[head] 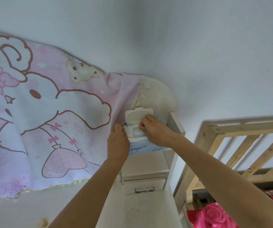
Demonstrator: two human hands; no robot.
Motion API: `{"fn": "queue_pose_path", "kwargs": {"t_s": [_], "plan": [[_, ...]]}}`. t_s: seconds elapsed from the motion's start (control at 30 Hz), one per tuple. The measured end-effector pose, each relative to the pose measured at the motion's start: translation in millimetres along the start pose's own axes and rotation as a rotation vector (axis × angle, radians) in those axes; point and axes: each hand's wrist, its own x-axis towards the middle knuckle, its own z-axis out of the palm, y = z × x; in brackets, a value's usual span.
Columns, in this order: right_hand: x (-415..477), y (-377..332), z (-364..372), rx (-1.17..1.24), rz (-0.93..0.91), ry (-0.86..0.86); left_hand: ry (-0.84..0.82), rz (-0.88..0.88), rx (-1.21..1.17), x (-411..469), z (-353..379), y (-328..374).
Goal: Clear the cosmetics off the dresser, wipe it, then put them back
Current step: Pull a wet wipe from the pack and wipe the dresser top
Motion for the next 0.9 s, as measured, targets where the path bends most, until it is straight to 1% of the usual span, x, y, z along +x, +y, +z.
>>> {"fn": "queue_pose_path", "kwargs": {"t_s": [0.13, 0.2, 0.27, 0.37, 0.43, 0.57, 0.63, 0.67, 0.77, 0.8, 0.9], "plan": [[-3, 1, -5, 0.386, 0.189, 0.032, 0.011, 0.0, -0.008, 5, -1, 1], [-4, 3, -6, 0.487, 0.249, 0.075, 0.014, 0.003, -0.007, 7, -1, 0], [-5, 4, -6, 0.483, 0.255, 0.071, 0.009, -0.006, -0.003, 7, 0, 0], [-7, 7, -6, 0.41, 0.201, -0.003, 0.006, -0.03, 0.002, 5, 1, 1], [-7, 8, -7, 0.376, 0.179, -0.021, 0.009, -0.03, 0.005, 5, 2, 1], [-2, 3, -6, 0.351, 0.199, 0.075, 0.011, -0.054, 0.001, 4, 4, 2], [-1, 0, -6, 0.478, 0.287, 0.092, 0.009, -0.056, 0.004, 4, 4, 3], [-2, 0, -6, 0.598, 0.34, 0.104, 0.013, -0.05, 0.003, 4, 4, 3], [-6, -1, -13, 1.117, 0.476, 0.218, 0.02, -0.031, 0.004, 7, 4, 3], [-7, -2, -15, 1.208, 0.476, 0.252, 0.01, -0.033, 0.016, 8, 4, 4], [-9, -10, -24, 1.245, 0.461, 0.25, -0.031, -0.062, 0.05, 13, 6, 8]]}}
